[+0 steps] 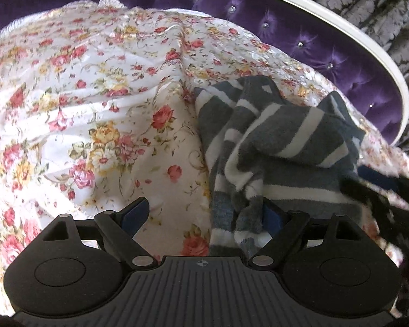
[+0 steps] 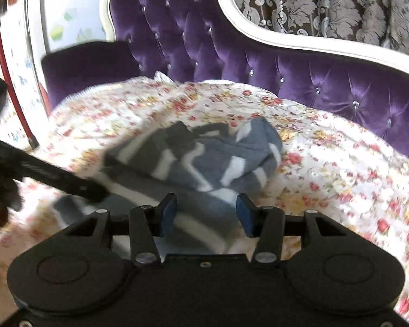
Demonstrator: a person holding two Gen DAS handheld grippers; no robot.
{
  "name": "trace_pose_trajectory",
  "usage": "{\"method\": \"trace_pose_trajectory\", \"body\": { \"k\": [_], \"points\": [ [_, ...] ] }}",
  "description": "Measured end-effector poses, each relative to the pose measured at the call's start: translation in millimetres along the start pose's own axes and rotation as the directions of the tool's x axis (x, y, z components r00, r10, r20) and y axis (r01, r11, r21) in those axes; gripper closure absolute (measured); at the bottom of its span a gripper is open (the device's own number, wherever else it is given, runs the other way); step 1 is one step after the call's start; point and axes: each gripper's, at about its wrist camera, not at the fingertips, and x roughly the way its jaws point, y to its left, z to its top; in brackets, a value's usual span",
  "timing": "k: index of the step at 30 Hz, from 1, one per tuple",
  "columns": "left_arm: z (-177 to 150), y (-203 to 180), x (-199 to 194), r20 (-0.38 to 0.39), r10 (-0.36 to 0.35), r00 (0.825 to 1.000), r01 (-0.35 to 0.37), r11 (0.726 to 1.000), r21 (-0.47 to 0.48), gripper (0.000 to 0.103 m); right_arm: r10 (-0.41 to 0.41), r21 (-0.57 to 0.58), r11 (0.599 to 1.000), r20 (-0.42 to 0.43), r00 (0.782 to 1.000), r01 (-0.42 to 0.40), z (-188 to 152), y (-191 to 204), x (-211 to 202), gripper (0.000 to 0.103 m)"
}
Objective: Fold small clothes
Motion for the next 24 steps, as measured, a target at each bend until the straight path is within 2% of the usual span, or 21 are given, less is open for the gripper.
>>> {"method": "trace_pose_trajectory", "body": {
  "k": [6, 10, 13, 18, 22, 24],
  "points": [
    [1, 1, 2, -0.01, 0.008, 1.0, -0.008, 1.0, 0.0, 0.016, -0.014, -0.037, 0.999, -0.021, 1.0, 0.013, 36, -10, 40, 0.047],
    [1, 0, 2, -0.011, 0.008, 1.0, -0.008, 1.0, -0.001, 0.016, 0.015, -0.015, 1.0, -0.058, 0.998, -0.016, 65, -18, 80, 0.047],
    [2, 1, 2, -0.014, 0.008, 1.0, -0.008, 1.0, -0.001, 0.016, 0.045, 0.041, 0.998, -0.056, 0.997, -0.043, 77, -25, 99, 0.047],
    [3, 2, 2, -0.015, 0.003, 1.0, -0.003, 1.0, -0.01, 0.017, 0.085, 0.181, 0.98, 0.017, 0.996, -0.086, 83, -48, 92, 0.047],
    [1, 0, -1, 0.002, 0.002, 1.0, -0.002, 1.0, -0.011, 0.017, 0.086, 0.182, 0.979, 0.027, 0.996, -0.089, 76, -57, 70, 0.044],
    [-1, -1, -4, 0.023, -0.009, 1.0, 0.009, 1.0, -0.005, 0.018, 0.085, 0.203, 0.975, 0.023, 0.996, -0.088, 66, -64, 59, 0.039]
  ]
}}
